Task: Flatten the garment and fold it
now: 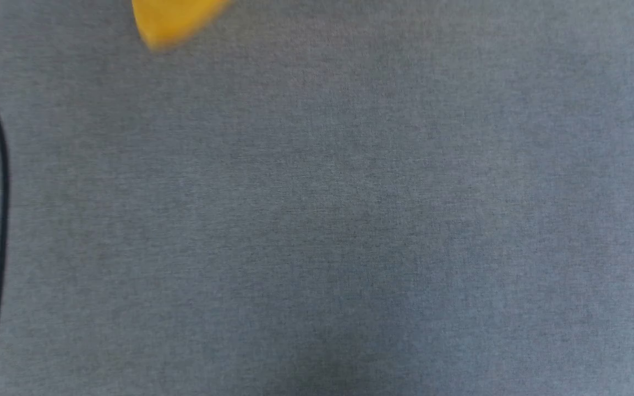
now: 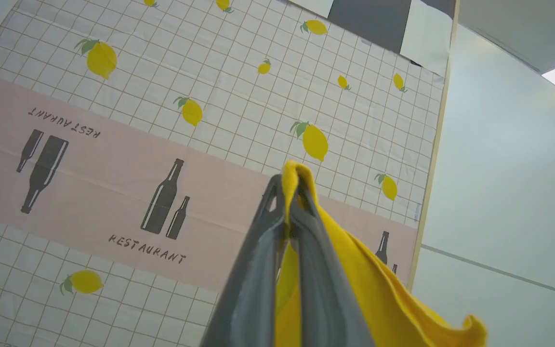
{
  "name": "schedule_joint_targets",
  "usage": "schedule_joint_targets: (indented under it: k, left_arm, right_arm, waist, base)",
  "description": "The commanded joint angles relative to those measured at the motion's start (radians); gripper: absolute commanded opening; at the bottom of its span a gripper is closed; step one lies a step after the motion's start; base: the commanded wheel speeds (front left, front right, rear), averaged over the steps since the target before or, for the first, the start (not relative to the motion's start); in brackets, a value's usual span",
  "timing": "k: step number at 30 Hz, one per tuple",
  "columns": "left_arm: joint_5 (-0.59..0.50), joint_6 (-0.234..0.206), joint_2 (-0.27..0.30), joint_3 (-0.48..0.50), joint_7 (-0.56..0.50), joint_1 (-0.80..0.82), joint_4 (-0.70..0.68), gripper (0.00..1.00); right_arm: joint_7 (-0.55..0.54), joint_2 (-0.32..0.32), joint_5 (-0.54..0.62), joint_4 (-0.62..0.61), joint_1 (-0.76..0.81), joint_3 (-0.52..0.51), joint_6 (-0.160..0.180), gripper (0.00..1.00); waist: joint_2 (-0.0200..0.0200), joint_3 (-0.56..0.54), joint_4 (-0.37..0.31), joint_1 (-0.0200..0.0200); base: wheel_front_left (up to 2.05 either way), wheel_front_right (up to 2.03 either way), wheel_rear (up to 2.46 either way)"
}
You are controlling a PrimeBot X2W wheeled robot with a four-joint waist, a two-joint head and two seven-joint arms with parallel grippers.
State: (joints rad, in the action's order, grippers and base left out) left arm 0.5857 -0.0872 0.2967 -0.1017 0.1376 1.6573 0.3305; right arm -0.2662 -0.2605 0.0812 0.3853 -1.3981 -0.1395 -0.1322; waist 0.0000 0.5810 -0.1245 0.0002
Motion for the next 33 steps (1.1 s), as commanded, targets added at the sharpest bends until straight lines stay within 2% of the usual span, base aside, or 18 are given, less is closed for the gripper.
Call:
schedule_joint_targets:
  k: [1, 5, 8, 14, 19, 20, 27, 30, 33]
  left_arm:
    - [-0.009, 0.012, 0.009, 0.006, 0.027, 0.037, 0.008, 0.0]
    - [-0.012, 0.043, 0.009, 0.0, 0.067, 0.07, 0.038, 0.0]
    - [-0.02, 0.07, 0.017, -0.024, 0.068, 0.024, 0.072, 0.0]
    - [-0.061, 0.112, 0.055, -0.105, 0.031, -0.198, 0.166, 0.0]
    - [-0.078, 0.152, 0.096, -0.194, -0.072, -0.442, 0.218, 0.0]
    - [-0.044, 0.172, 0.108, -0.228, -0.157, -0.598, 0.21, 0.0]
    - [0.09, 0.192, 0.147, -0.291, -0.401, -1.002, 0.048, 0.0]
    - [0.144, 0.17, 0.18, -0.31, -0.496, -1.19, -0.084, 0.0]
    - [0.183, 0.129, 0.204, -0.315, -0.549, -1.336, -0.201, 0.0]
  right_arm:
    - [0.032, 0.008, 0.031, 0.01, -0.029, -0.014, 0.002, 0.0]
    - [0.102, 0.038, 0.088, 0.038, -0.056, -0.035, 0.002, 0.0]
    - [0.138, 0.042, 0.099, 0.077, -0.026, -0.024, 0.002, 0.0]
    - [0.207, 0.033, 0.067, 0.166, 0.111, 0.012, 0.002, 0.0]
    - [0.231, 0.015, -0.006, 0.214, 0.262, 0.052, 0.002, 0.0]
    - [0.221, 0.003, -0.062, 0.218, 0.367, 0.093, 0.002, 0.0]
    - [0.166, -0.05, -0.192, 0.126, 0.644, 0.143, 0.002, 0.0]
    - [0.14, -0.064, -0.234, 0.058, 0.778, 0.127, 0.002, 0.0]
    - [0.116, -0.061, -0.259, 0.0, 0.891, 0.109, 0.002, 0.0]
  waist:
    - [0.0, 0.03, -0.015, -0.0002]
    - [0.0, 0.037, -0.006, -0.0002]
    - [0.0, 0.036, 0.007, -0.0002]
    - [0.0, 0.001, 0.029, -0.0002]
    - [0.0, -0.065, 0.042, -0.0002]
    - [0.0, -0.114, 0.048, -0.0002]
    - [0.0, -0.225, 0.065, -0.0002]
    - [0.0, -0.262, 0.07, -0.0002]
    - [0.0, -0.292, 0.075, -0.0002]
  base:
    - [0.0, 0.0, 0.0]
    - [0.0, 0.0, 0.0]
    - [0.0, 0.0, 0.0]
    - [0.0, 0.0, 0.0]
    - [0.0, 0.0, 0.0]
    - [0.0, 0.0, 0.0]
    - [0.0, 0.0, 0.0]
    - [0.0, 0.0, 0.0]
    - [0.0, 0.0, 0.0]
